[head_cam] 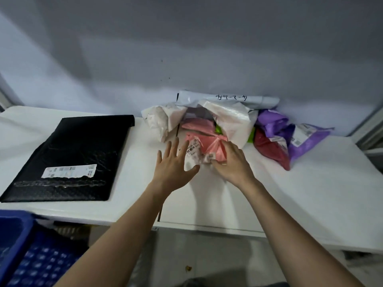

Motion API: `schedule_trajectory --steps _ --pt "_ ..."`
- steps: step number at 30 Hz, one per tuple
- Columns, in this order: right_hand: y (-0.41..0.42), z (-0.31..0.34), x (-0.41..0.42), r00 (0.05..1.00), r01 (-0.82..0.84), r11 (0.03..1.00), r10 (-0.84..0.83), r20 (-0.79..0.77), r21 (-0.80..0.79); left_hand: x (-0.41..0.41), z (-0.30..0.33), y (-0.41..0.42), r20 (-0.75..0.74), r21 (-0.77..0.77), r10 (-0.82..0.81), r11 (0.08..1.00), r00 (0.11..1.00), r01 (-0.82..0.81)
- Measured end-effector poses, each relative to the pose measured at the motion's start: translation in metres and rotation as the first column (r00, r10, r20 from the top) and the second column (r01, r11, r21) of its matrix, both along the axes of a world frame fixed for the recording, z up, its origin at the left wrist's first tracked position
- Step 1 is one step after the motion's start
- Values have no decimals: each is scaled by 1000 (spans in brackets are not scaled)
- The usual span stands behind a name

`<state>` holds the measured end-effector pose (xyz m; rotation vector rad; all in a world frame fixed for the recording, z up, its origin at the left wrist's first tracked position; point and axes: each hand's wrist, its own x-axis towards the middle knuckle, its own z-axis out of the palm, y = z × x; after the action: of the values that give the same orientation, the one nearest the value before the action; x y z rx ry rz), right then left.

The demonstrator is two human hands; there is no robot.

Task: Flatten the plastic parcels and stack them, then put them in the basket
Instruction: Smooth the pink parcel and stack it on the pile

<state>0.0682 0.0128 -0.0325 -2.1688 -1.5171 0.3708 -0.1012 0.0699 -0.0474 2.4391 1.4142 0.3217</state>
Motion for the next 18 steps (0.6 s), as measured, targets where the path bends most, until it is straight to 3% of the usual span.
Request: schedule_trajectory --steps 7,13,18 --pt "10 -19 0 985 30 998 -21 -170 46 -4 -26 12 -28 -126 31 991 999 -35" --pt "23 -29 -2 970 230 969 -236 -58 -89 -6 -29 16 12 -87 18 996 1000 -17" --pt "24 -23 -8 965 241 970 -239 -108 4 -14 -17 14 38 -44 18 999 999 -17"
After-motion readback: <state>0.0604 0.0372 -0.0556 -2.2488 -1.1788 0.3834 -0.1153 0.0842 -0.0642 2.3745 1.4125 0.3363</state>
